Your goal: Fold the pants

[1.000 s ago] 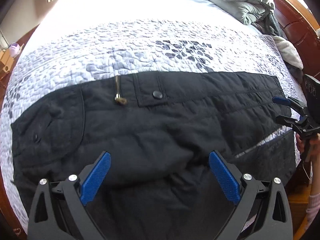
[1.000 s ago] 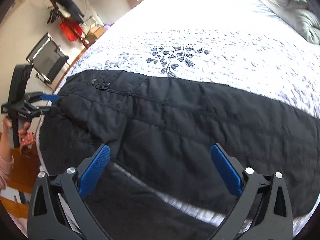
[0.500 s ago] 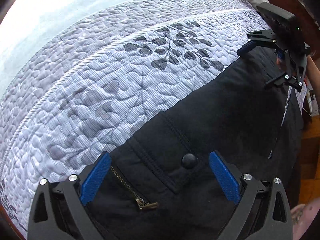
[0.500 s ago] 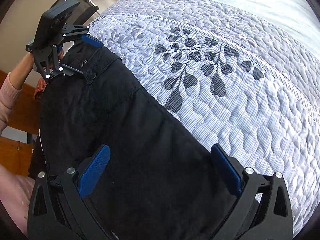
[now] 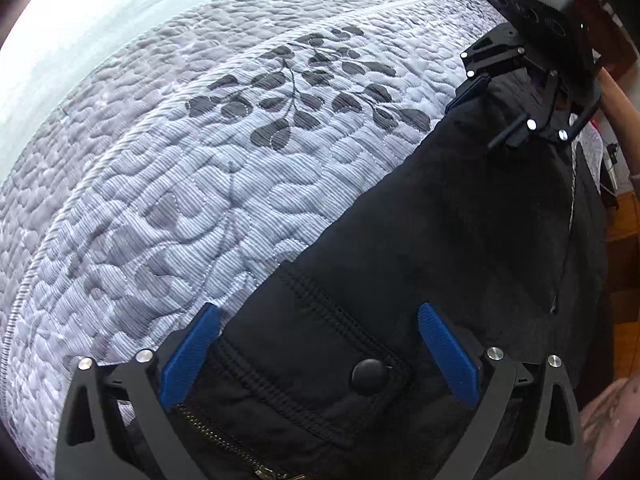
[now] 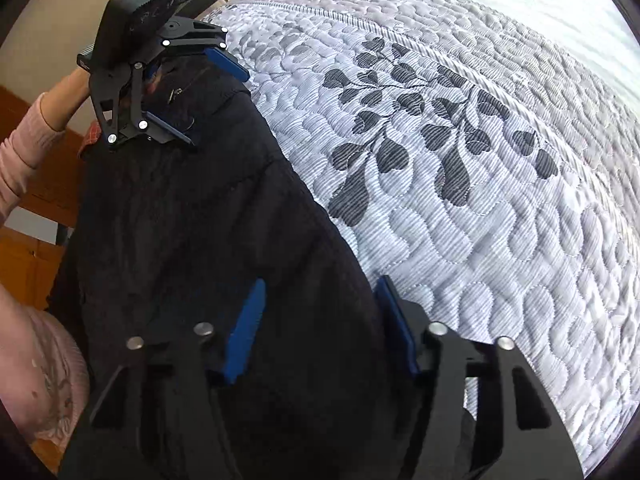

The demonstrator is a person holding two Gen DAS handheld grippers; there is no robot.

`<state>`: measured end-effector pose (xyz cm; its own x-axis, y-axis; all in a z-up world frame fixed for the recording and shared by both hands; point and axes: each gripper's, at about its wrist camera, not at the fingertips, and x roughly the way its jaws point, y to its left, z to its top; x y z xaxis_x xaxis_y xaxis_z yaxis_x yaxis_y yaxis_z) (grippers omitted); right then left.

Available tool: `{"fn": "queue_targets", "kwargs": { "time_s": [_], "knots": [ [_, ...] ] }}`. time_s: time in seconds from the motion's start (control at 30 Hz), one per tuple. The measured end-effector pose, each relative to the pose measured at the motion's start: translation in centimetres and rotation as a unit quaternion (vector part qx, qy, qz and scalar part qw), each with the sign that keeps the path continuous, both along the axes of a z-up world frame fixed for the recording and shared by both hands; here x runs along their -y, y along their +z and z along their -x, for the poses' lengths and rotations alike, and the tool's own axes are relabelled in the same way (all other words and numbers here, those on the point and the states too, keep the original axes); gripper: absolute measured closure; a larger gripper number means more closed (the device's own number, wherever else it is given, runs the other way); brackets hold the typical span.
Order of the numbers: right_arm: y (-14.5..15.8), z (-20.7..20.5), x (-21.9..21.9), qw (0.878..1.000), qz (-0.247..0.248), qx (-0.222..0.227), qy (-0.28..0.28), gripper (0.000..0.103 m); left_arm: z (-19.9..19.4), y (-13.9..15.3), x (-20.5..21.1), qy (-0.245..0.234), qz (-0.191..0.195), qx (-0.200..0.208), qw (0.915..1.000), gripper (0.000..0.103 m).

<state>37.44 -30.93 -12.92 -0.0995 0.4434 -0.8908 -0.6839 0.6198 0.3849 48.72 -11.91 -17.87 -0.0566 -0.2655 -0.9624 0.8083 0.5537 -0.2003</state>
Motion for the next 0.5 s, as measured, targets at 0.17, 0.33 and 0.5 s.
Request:
{"fn": "queue_targets", "kwargs": {
  "time_s": [0.17, 0.33, 0.5],
  "knots": [
    [2.1, 1.6, 1.2, 0.999, -0.03, 0.023, 0.009, 0.095, -0.9, 0.3, 0.1, 0.008, 0.01, -0.025, 0.9996, 0.004],
    [5.0, 3.1, 2.8, 0.996, -0.071, 0.058, 0.004, 0.096, -1.6, 0.7, 1.8, -0.008, 0.032, -0.03, 0.999, 0.004],
    [6.0, 3.9, 3.5, 0.994, -0.079, 0.073, 0.003, 0.096, -1.3, -0.3, 4.8, -0.04, 0.037, -0.064, 0.9965, 0.004]
  ]
}}
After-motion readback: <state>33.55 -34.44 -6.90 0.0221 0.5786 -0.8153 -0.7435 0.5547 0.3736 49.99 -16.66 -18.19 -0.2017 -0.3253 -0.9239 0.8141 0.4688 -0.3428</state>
